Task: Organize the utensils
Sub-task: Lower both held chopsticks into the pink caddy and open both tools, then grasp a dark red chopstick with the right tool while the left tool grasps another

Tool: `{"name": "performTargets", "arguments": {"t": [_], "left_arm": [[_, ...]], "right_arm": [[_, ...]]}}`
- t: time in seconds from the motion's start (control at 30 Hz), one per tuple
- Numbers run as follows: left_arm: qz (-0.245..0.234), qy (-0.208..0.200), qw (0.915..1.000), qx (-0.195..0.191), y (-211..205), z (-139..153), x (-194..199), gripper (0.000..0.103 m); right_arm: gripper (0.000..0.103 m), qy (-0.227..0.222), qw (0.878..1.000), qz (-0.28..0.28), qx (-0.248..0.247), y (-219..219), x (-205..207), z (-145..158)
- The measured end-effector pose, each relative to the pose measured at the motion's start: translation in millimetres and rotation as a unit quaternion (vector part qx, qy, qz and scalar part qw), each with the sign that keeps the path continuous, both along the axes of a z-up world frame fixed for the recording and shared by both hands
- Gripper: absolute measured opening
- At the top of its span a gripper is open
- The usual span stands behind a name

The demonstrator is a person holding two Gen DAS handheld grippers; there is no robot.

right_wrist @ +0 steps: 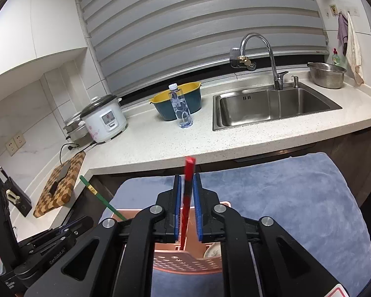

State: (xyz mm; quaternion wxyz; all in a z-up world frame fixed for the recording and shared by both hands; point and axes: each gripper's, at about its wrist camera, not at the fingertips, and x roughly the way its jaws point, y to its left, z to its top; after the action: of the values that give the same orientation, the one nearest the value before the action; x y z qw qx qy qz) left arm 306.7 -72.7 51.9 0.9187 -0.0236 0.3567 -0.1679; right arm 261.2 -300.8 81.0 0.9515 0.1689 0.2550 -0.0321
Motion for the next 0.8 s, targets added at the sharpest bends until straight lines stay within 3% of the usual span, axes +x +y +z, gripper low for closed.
{"name": "performTargets", "arguments": {"t": [0.2, 0.5, 0.63, 0.8], "left_arm": [[0.006, 0.001, 1.0, 0.0, 2.3, 0.1, -6.5, 0.02], [0.008, -0.008, 0.9999, -0.003, 14.1, 5.1, -38.1, 0.026], [0.007, -0.007, 0.9999, -0.005, 26.9, -1.3, -70.6, 0.035], [0.008, 0.023, 0.9997, -0.001, 43.9, -32.1, -121.3, 0.039]], "right_arm": [[0.014, -0.002, 1.0, -0.002, 0.001, -1.5, -10.2, 2.6], [0.019, 0.004, 1.0, 0.0, -0.007, 0.0, -61.6, -3.0], [0.02, 0.026, 0.999, 0.007, -0.019, 5.6, -103.4, -20.2], [0.02, 0.088, 0.995, 0.018, -0.036, 19.3, -169.6, -66.9]]}}
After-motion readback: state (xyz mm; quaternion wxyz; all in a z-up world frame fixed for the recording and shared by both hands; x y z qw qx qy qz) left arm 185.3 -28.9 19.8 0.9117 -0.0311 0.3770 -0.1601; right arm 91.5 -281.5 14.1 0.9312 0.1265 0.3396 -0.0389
